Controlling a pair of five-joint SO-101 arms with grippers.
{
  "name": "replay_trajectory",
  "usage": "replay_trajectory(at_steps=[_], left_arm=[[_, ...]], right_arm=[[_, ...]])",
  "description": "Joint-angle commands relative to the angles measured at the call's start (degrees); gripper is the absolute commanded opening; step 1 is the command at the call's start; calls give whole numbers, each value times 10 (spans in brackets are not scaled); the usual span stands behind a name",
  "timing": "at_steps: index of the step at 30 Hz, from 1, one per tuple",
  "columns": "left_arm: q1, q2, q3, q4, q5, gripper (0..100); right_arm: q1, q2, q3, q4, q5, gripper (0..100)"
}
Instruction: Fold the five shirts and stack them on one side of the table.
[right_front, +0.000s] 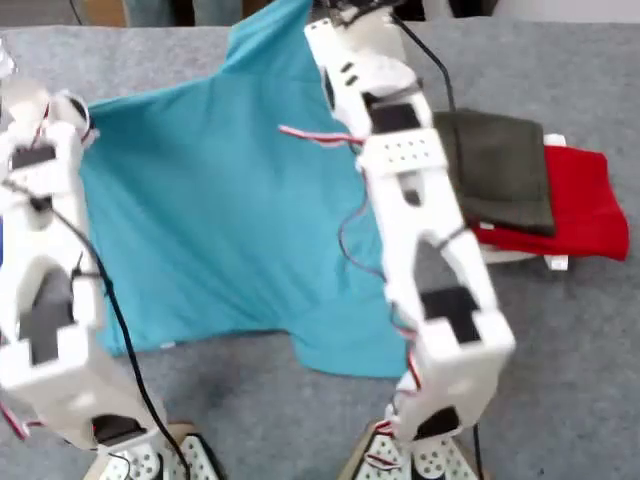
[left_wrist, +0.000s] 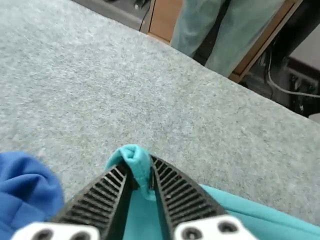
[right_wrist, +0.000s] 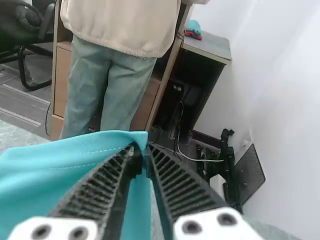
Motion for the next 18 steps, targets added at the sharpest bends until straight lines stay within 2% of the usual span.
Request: replay_trajectory(at_steps=[1, 5, 9, 14, 18], left_arm=[[1, 72, -214, 105, 5, 29], [1, 135, -352, 207, 3, 29], [0, 166, -432, 302, 1, 29], [0, 176, -469, 435, -75, 29], [0, 178, -467, 528, -124, 29]], right_arm=[[14, 82, -203, 62, 1, 13], [18, 189, -402, 178, 0, 13], [19, 284, -580, 284, 0, 13], [34, 361, -772, 462, 0, 13], [47, 350, -791, 586, 0, 13]])
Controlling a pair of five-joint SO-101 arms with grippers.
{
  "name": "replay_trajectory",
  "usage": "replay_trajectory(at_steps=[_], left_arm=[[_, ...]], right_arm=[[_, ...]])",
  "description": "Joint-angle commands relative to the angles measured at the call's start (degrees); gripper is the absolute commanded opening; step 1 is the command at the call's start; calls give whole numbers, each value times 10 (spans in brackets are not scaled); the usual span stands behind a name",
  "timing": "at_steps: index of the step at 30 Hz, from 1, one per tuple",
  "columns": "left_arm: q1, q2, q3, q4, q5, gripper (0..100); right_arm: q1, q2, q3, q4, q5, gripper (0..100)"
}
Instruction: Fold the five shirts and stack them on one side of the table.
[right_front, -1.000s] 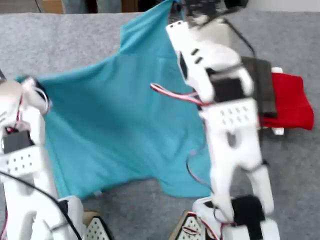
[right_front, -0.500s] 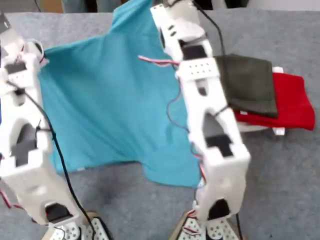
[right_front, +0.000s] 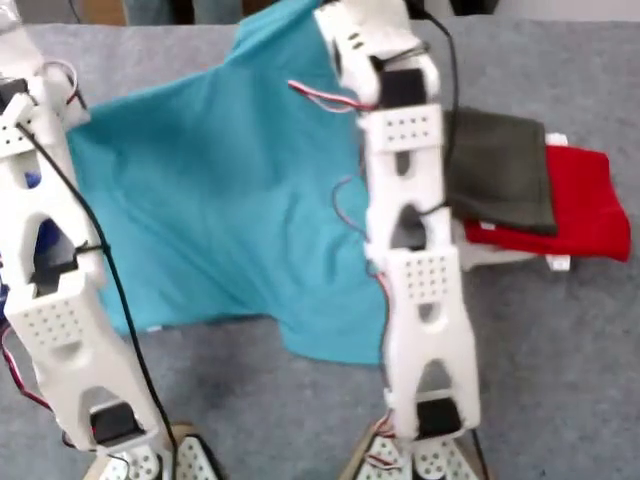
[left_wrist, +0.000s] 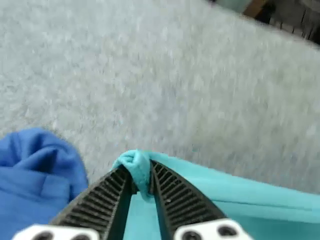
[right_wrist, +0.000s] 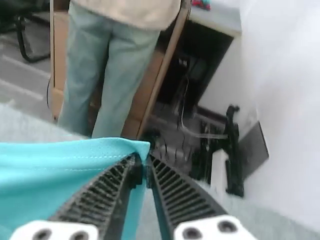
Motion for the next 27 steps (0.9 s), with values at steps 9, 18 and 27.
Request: replay_trajectory(at_steps=[9, 18, 27], left_arm=[[2, -13, 143, 102, -84, 28], [0, -46, 338, 84, -91, 28], [9, -270, 663, -46, -135, 28]], right_arm=[[-4, -92, -47, 404, 4, 13], [5, -212, 109, 404, -6, 13], [-18, -454, 608, 345, -3, 13]])
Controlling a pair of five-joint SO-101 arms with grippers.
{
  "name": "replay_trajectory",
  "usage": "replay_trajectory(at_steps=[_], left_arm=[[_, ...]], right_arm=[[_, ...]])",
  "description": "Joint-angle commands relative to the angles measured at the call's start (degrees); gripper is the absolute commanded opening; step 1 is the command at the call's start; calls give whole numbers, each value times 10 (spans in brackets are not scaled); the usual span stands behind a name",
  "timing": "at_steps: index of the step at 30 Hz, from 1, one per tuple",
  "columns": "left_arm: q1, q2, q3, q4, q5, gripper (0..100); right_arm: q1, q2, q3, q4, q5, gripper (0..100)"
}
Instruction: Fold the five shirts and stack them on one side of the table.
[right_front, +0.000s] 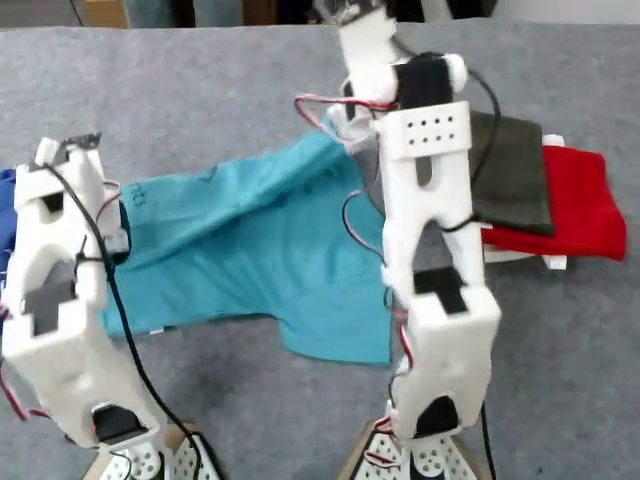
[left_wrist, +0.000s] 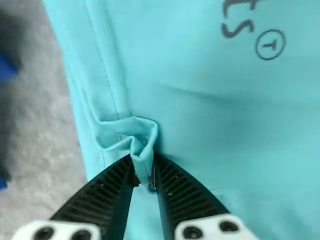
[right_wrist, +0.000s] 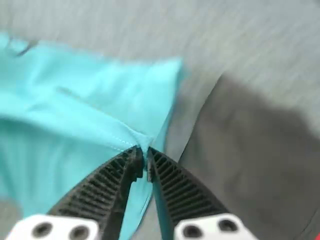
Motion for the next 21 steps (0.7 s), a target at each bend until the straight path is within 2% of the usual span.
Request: replay_trajectory(at_steps=[1, 6, 12, 15, 21], left_arm=[[4, -124, 146, -62, -36, 28], [-28, -215, 273, -107, -51, 28], [-68, -218, 295, -97, -76, 28], [-54, -218, 310, -95, -87, 28], [-73, -222, 316, -91, -114, 28]], right_arm=[[4, -123, 205, -60, -3, 13], [3, -263, 465, -150, 19, 13], [31, -429, 740, -255, 20, 13], [63, -499, 817, -269, 21, 13], [137, -603, 902, -273, 21, 13]])
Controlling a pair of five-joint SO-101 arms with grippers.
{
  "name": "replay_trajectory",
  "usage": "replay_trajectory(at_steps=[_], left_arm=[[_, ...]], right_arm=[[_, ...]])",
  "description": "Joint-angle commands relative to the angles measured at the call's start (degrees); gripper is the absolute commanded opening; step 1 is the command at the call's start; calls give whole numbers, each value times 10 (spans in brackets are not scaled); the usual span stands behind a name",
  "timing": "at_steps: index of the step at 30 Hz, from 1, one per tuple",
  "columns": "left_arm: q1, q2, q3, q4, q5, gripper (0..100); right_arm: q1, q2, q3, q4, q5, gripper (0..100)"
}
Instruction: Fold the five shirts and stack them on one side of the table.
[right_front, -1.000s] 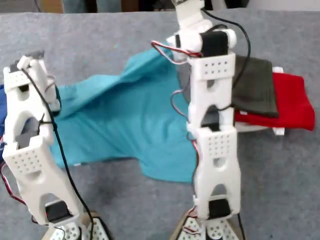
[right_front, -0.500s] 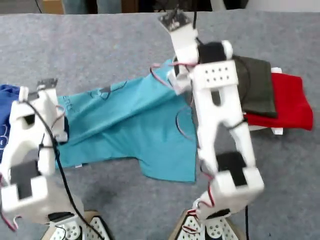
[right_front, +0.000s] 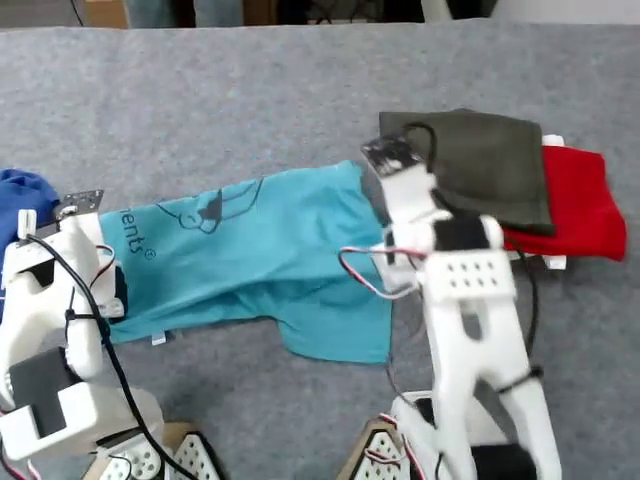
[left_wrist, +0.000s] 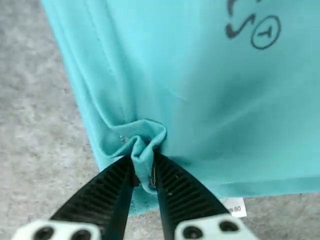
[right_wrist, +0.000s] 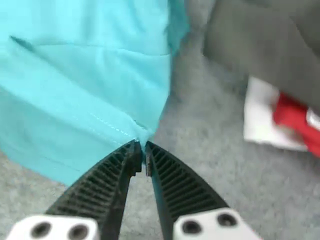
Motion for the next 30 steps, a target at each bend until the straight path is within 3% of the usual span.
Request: replay_trajectory(at_steps=[1, 11, 16, 21, 25, 30], left_arm=[[-3, -18, 2, 7, -10, 28], [12, -16, 2, 9, 18, 29], [13, -16, -27, 67, 19, 30], [12, -16, -87, 144, 20, 55], [0, -16, -142, 213, 71, 225], [-14, -16, -212, 256, 102, 230]], right_arm=[[57, -59, 29, -7, 6, 13], [76, -122, 181, -68, 52, 13], [67, -124, 197, -86, 50, 14], [14, -120, 156, -91, 46, 14], [-59, -106, 118, -95, 4, 14], [-128, 10, 48, -111, -40, 14]])
